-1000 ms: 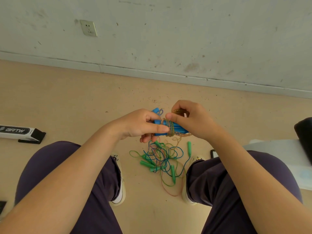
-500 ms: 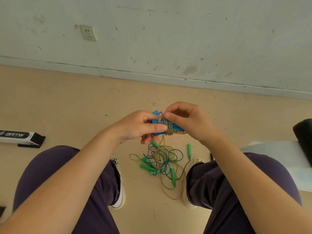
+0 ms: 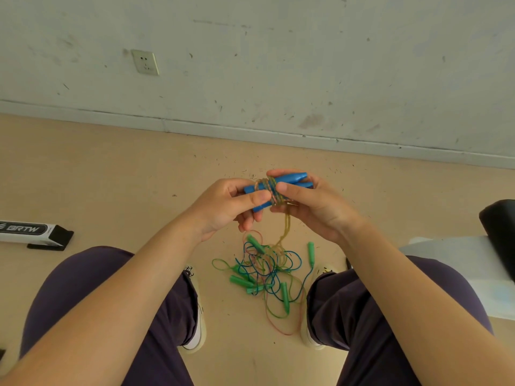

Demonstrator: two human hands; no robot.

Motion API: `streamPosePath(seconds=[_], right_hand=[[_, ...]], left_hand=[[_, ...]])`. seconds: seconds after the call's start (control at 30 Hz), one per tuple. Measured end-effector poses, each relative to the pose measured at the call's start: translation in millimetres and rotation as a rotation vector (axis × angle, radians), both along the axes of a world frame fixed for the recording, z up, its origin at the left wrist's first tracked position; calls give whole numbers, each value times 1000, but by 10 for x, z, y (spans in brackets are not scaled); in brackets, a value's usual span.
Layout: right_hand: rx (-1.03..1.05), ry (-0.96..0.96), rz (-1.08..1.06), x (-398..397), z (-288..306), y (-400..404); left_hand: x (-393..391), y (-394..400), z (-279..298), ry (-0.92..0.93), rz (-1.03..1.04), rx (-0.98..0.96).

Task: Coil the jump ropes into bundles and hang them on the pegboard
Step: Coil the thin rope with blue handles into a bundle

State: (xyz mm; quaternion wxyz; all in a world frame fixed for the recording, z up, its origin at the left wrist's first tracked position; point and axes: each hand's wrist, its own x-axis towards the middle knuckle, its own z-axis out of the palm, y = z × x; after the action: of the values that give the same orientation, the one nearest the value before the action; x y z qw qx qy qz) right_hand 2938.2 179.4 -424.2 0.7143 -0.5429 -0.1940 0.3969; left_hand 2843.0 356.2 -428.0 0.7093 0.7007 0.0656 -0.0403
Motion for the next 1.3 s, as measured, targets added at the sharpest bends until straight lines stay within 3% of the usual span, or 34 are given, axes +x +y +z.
streamPosePath(seconds=[0.5,0.63,0.77,0.83,1.0,1.1,1.3], right_hand=[[-5,-30,18,14,-29,23],[-178,-179,-73,-5,-52,37],[-454,-376,-150,-67,-49,48],[-492,-443,-150,-106,-30,57],[-487,-652,-120,-75,78,-34],[-528,-773,-110,-28,100,-82],[-490,-782,-66,-24,85,-68]], left_hand=[[55,-84,-48,-43,251,-60],[66,-54,-74,-65,311,-26],[72,6,-135,-85,399,155],[88,87,-144,-65,450,246],[74,98,-134,80,190,398],[39,115,-84,152,-22,368],[-24,103,23,176,-263,311]])
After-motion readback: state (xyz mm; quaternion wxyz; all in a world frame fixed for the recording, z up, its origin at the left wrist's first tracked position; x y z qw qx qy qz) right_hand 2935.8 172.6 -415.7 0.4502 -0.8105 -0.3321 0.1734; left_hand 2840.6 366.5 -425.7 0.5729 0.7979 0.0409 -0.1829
